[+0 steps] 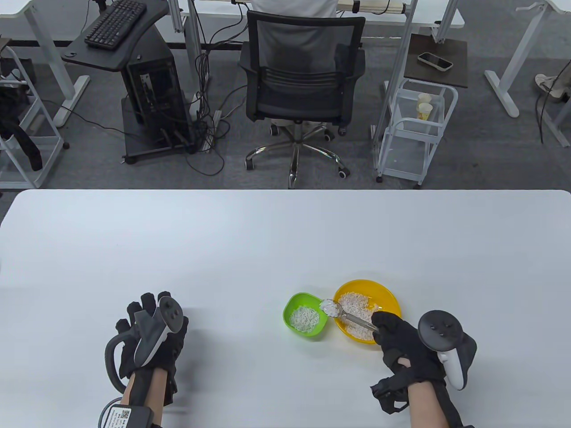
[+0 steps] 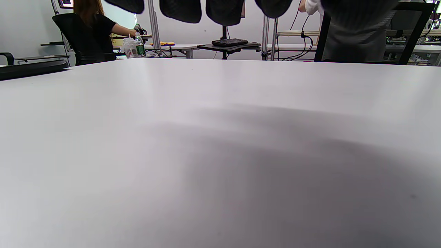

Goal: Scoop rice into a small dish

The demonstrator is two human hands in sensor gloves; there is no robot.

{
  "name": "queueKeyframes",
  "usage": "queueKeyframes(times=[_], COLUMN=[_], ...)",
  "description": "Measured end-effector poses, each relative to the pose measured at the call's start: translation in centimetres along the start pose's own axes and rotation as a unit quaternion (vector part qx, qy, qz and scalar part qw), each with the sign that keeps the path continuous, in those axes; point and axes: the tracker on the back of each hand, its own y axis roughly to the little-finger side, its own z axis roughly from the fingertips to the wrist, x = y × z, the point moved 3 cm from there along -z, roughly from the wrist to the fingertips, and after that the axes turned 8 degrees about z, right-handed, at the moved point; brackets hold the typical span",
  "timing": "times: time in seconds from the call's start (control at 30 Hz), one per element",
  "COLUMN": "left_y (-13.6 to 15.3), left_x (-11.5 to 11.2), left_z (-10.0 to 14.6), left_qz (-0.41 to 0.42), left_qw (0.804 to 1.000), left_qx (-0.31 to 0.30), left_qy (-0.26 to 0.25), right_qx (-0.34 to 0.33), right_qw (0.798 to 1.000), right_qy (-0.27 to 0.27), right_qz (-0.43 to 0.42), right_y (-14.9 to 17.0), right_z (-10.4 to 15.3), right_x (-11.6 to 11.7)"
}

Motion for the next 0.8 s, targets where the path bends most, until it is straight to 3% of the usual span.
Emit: queueKeyframes(times=[0.2, 0.3, 0.5, 0.67, 0.73, 0.8], left_y=[0.0, 0.0, 0.0, -0.1, -0.1, -0.1], left_x=[-0.1, -0.2, -0.2, -0.2, -0.2, -0.2], left_z=[-0.1, -0.1, -0.1, -0.1, -0.1, -0.1], left_qz=[-0.005, -0.006, -0.008, -0.006, -0.009, -0.006], left_qw=[1.0, 1.0, 1.0, 1.0, 1.0, 1.0], left_qx=[0.002, 0.002, 0.002, 0.0, 0.001, 0.0], left_qy=[0.002, 0.003, 0.002, 0.001, 0.002, 0.0], right_qx=[-0.059, -0.097, -0.162, -0.203, -0.21, -0.202], right_qw=[0.993, 0.98, 0.935, 0.879, 0.87, 0.877], right_qy=[0.034, 0.081, 0.176, 0.241, 0.249, 0.252], right_qz=[0.093, 0.156, 0.263, 0.358, 0.369, 0.355], right_y=[-3.0, -4.6, -7.1, -8.5, -8.6, -8.4], right_z=[0.8, 1.5, 3.0, 4.1, 4.2, 4.2], right_x=[2.6, 3.5, 4.8, 5.0, 5.0, 4.2])
